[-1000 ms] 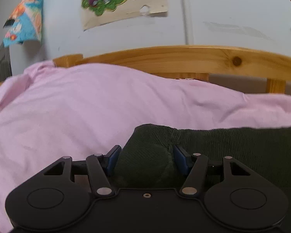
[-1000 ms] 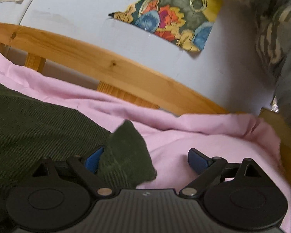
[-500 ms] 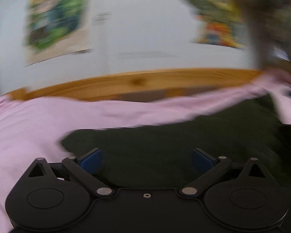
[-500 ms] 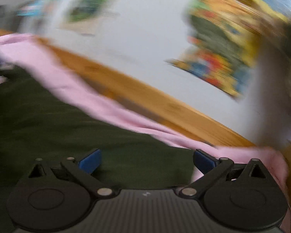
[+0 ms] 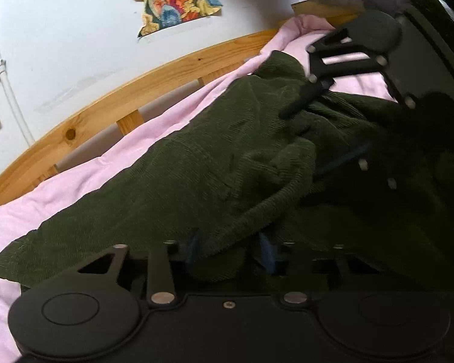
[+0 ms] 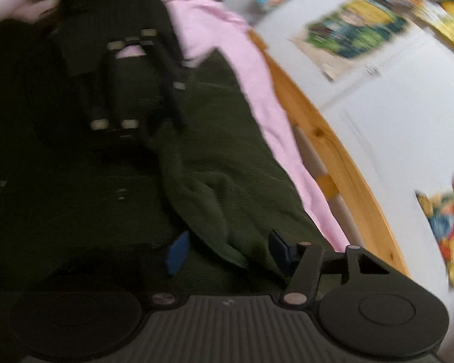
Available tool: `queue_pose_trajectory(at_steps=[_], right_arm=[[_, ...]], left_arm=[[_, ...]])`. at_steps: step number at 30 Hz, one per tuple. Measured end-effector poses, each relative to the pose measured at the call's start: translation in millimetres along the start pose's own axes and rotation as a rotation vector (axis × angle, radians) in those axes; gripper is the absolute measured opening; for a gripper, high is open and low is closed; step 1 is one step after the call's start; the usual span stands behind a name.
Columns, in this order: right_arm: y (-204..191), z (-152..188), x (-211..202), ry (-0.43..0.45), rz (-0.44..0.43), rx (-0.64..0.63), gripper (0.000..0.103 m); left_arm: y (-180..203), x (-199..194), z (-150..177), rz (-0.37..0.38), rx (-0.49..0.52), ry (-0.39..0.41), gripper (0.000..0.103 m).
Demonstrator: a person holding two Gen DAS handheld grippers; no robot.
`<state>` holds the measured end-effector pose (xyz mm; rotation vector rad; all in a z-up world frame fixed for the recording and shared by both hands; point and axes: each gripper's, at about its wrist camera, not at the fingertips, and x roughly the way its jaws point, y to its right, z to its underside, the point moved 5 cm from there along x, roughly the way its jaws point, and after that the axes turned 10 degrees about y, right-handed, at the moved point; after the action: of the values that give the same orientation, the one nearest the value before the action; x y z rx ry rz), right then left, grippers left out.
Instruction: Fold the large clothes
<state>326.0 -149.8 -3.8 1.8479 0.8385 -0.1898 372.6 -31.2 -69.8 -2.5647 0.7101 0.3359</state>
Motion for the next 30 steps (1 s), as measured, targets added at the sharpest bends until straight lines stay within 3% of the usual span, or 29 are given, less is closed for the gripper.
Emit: queue_pose_trajectory(at_steps=[2,4,6,11,14,19,22,25,27,28,30], right_arm=[[-8.1,-5.0,1.4,0.028,0.012,-0.076,0.059],[-13.8,-9.4,2.0,0.058,0.012,-0.118,0.051],[-16.9,-13.2,0.4,0.072,-0.015,-0.142,0.021],[-8.9,-16.8,-5.4,0.071,-0.096,-0.054,0.014],[15.4,-19.8,4.1,0.016,-0.232,0.156,0.014],[54.6,-18.0,26.6,-0.083,-0.454,0.299,0.013],[92.6,-16.9,45.0,-0.102,-0.476,0.455,0.010],[121.4,-6.7,66.2,-0.134,-0.524,0.644,0.010],[121.8,-4.7,68.3,-0.126,-0.492,0.635,0.011],[116.7,-6.1,66.4,-0.115,-0.473,0.622,0.014],[108.6,-4.9,58.7,-0.076,-0.458,0.654,0.031]], left_arm=[[-4.6,-2.1,-2.2,0.011,-0.028,0.006,0.033],[-9.4,-6.2,-1.9,0.026,-0.050,0.006,0.024],[-13.6,-8.1,-2.0,0.038,-0.054,0.003,0.016],[-20.5,-9.3,-0.9,0.092,-0.071,-0.016,0.007],[-20.5,-5.7,-0.4,0.120,-0.060,-0.035,0.006],[-17.2,-1.7,-0.5,0.176,-0.020,-0.057,0.005],[-17.1,1.4,0.0,0.179,-0.024,-0.075,0.004],[-23.5,4.1,1.2,0.177,-0.093,-0.084,0.004],[-29.9,4.6,2.3,0.179,-0.152,-0.091,0.004],[-32.6,4.5,3.5,0.180,-0.172,-0.095,0.004],[-38.2,4.7,6.7,0.191,-0.216,-0.104,0.004]])
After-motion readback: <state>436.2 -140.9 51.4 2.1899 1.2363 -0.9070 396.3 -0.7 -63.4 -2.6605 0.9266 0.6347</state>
